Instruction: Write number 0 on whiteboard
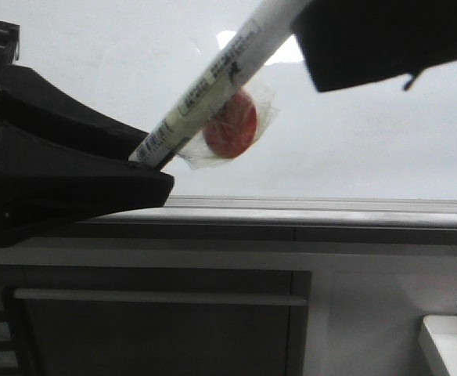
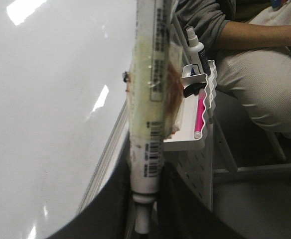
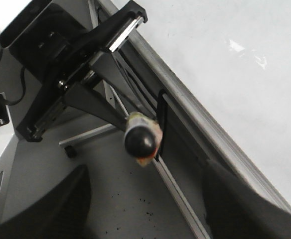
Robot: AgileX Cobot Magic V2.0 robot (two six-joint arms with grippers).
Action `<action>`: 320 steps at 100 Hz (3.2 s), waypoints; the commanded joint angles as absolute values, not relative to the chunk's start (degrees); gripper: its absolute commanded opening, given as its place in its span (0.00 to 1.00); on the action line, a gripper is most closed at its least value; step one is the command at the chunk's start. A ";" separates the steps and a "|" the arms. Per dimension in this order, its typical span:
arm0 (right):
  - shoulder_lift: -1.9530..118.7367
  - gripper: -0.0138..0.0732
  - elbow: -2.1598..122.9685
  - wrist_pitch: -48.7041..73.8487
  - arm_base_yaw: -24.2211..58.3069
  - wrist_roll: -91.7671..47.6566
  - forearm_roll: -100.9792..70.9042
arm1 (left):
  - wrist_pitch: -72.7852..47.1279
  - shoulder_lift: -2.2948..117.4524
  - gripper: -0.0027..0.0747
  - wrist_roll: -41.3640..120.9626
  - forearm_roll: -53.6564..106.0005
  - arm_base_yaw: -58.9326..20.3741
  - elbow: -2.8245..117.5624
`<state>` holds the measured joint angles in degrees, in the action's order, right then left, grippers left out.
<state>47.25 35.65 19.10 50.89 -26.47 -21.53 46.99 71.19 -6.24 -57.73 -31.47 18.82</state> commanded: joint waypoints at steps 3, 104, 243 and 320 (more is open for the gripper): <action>49.93 0.66 39.41 13.92 51.34 -27.21 -22.06 | 51.38 69.94 0.01 -6.61 -56.75 -31.82 20.47; 53.65 0.08 42.38 16.78 51.23 -27.21 -22.06 | 51.49 67.85 0.63 -6.61 -49.28 -31.82 20.47; 61.39 0.08 45.74 2.93 43.34 -27.08 -25.75 | 18.41 27.55 0.01 -15.60 -33.58 -31.71 20.36; 73.88 0.08 58.64 12.10 39.12 -27.08 -24.45 | 18.41 27.55 0.01 -15.60 -33.45 -31.71 20.36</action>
